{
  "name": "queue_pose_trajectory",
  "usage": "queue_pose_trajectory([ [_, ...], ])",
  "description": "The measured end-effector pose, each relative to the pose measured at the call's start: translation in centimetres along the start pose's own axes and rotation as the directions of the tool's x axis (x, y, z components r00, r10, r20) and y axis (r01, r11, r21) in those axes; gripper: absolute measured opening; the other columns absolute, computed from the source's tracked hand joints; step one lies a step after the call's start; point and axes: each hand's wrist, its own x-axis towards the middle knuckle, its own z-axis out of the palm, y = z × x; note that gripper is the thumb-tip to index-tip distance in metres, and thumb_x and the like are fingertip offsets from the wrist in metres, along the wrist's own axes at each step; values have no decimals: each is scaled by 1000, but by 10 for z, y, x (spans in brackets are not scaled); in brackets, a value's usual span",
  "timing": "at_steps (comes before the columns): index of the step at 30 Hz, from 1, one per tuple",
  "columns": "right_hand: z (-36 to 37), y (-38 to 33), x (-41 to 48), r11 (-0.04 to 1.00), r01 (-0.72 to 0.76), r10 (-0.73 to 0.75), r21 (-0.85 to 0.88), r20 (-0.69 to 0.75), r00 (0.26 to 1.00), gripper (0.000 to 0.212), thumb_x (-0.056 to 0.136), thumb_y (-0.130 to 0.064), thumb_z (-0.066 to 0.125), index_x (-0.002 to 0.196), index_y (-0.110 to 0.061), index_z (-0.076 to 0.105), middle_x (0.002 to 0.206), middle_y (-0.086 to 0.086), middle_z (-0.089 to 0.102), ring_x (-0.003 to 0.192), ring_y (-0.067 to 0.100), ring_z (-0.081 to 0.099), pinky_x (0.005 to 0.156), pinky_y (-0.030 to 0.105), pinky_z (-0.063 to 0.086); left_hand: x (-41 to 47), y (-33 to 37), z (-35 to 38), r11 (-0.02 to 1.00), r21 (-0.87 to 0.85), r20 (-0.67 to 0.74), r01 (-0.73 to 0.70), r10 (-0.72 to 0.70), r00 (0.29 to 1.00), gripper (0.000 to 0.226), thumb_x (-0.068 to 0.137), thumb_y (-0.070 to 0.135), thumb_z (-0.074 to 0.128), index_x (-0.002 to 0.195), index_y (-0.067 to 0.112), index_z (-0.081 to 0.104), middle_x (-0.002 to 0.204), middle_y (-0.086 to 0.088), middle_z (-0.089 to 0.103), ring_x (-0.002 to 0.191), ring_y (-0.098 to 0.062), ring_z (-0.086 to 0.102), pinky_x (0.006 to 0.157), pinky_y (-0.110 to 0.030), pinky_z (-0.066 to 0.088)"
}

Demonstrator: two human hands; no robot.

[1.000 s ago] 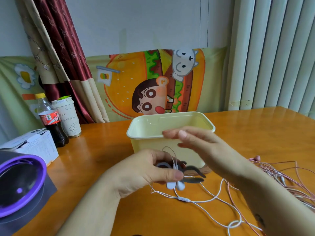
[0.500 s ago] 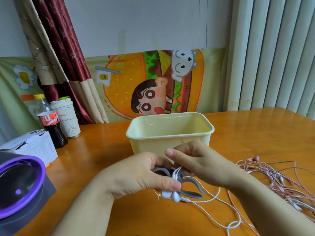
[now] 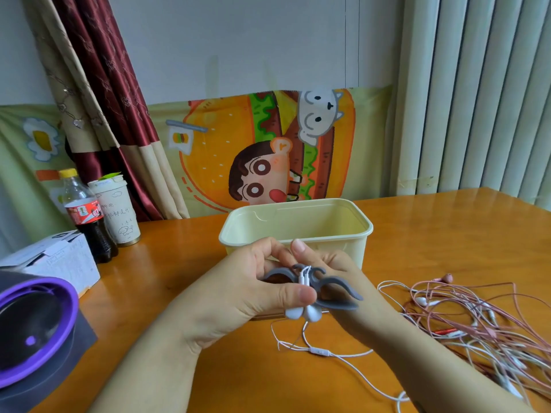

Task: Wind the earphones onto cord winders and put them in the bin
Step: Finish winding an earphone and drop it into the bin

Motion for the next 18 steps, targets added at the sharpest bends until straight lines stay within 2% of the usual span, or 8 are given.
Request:
queue_pose_trajectory([
  [3, -8, 16, -4, 995, 61, -66, 78, 63, 996, 53, 85, -46, 57, 100, 4, 67, 86, 12, 72, 81, 13, 70, 70, 10, 49, 0, 3, 6, 1000, 3, -6, 11, -11, 1000, 59, 53, 33, 90, 92, 14, 50, 81, 1, 74, 77, -10, 71, 62, -16, 51],
  [5, -12, 23, 0, 986, 97, -106, 139, 56, 993, 42, 97, -23, 50, 112, 15, 57, 101, 5, 72, 102, 11, 66, 79, 10, 49, 1, 3, 7, 1000, 15, -38, 18, -17, 999, 55, 54, 34, 87, 90, 16, 50, 81, 0, 75, 76, -11, 71, 62, -17, 51],
  [7, -7, 34, -2, 973, 164, -184, 159, 116, 976, 41, 101, -11, 30, 123, 20, 44, 126, -8, 62, 122, -4, 49, 97, 0, 29, 2, 1, 5, 999, 31, -48, -6, 8, 999, 56, 52, 42, 92, 89, 23, 55, 89, -2, 76, 84, -16, 73, 68, -21, 53],
  [8, -9, 42, -2, 964, 167, -206, 205, 184, 961, 40, 102, -16, 29, 129, 8, 47, 129, -12, 59, 123, -5, 47, 100, 0, 24, 3, 0, 4, 999, 25, -46, -32, 33, 998, 54, 49, 46, 92, 88, 28, 59, 94, -2, 76, 92, -19, 72, 75, -23, 54],
  [10, -11, 31, -9, 987, 139, -132, -85, 80, 988, 28, 96, -28, 42, 103, -12, 64, 89, -8, 64, 80, 0, 58, 75, 9, 44, 4, -2, 2, 995, -43, -70, -90, 87, 994, 44, 52, 39, 91, 90, 35, 68, 102, -2, 75, 101, -20, 70, 83, -24, 54],
  [12, -14, 25, 3, 916, 115, -144, -383, -49, 988, 37, 92, -33, 43, 77, -4, 61, 59, 5, 44, 54, 6, 35, 50, 18, 30, 5, -4, 1, 990, -95, -134, -105, 92, 987, 44, 60, 35, 91, 100, 30, 73, 104, -3, 75, 102, -18, 70, 81, -21, 54],
  [15, -7, 13, -3, 986, 41, -65, -164, -144, 987, 36, 98, -41, 42, 76, -20, 62, 58, -5, 40, 52, 6, 32, 49, 19, 27, 10, -10, 0, 972, -210, -271, -108, 49, 961, 49, 60, 33, 76, 106, 17, 71, 101, -2, 75, 95, -15, 69, 79, -21, 55],
  [18, -3, 9, -1, 1000, -3, 4, 4, -201, 980, 19, 92, -42, 54, 99, -25, 57, 78, -5, 59, 53, -1, 41, 51, 13, 32, 15, -14, 1, 933, -339, -368, -123, -11, 930, 40, 64, 27, 68, 103, 15, 69, 86, 2, 73, 75, -4, 65, 65, -14, 52],
])
